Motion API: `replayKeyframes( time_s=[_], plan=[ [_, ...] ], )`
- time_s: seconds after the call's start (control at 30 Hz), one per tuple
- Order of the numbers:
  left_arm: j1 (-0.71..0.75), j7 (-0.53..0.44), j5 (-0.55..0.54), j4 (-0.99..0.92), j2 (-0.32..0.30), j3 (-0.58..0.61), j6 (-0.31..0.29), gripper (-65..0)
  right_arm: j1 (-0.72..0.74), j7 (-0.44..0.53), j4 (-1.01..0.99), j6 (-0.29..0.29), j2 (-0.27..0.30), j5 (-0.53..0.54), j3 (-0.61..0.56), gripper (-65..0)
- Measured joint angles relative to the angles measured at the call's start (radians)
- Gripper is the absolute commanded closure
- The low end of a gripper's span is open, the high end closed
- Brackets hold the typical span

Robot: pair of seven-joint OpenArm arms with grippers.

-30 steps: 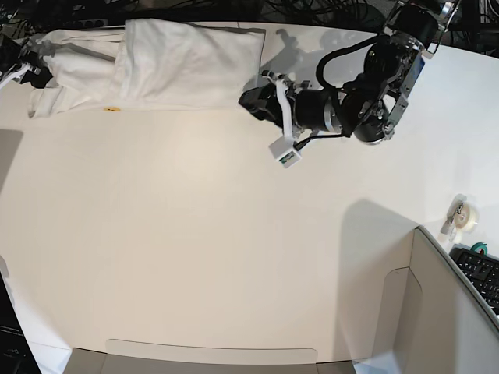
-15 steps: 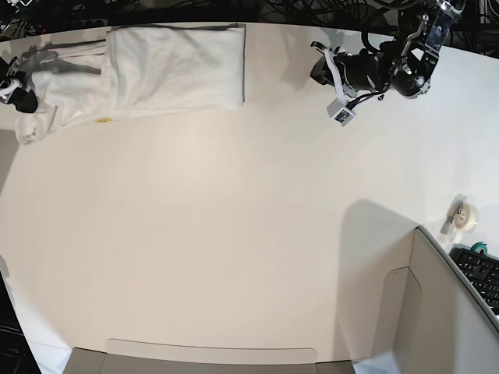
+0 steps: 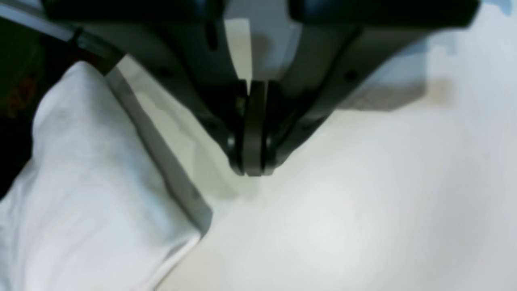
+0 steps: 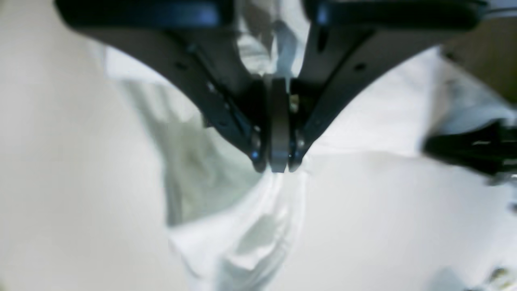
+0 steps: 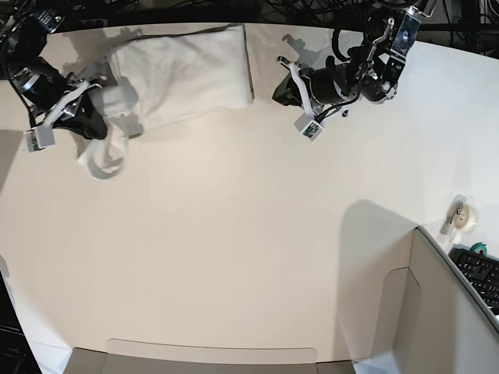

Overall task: Layout the t-shirt on the table in an organized manner, then fold the t-shirt properly
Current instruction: 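Grasp the strip's other end with the right gripper and lift it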

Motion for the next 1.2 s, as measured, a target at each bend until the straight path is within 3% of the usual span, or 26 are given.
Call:
replayKeyframes(
  time_s=[0.17,0.43,0.53,0.8,1.0,1.2],
  plan=[
    [-0.034,0.001,-0.011,-0.025,0.005,0.011,-0.003,0.0,0.000,0.000,-0.001,0.000,-0.053,-0.100,-0.177,0.0],
    [-0.076,-0.011,-0.058,-0.095,0.018,0.011,-0.027,0.0,0.011,0.000,-0.001,0.000,-0.059,-0.268,-0.452,0.0],
    [-0.119,-0.015,-0.056,-0.143,0.055,0.011,-0.026,0.0,0.017,0.001,-0.001,0.000,-0.049,-0.300,-0.521,0.0],
    [-0.138,-0.022,-0.055,-0.161,0.073,0.011,-0.026,0.0,0.029,0.004,-0.001,0.000,-0.024,-0.446,-0.747,0.0],
    [-0.158,0.001,-0.055,-0.169,0.078,0.011,-0.026,0.0,0.037,0.007,-0.023,0.000,0.036,-0.582,-0.919,0.0],
    [-0.182,0.022,-0.055,-0.174,0.079,0.012,-0.026,0.0,0.047,0.017,-0.049,-0.001,0.061,-0.620,-0.978,0.0]
  ],
)
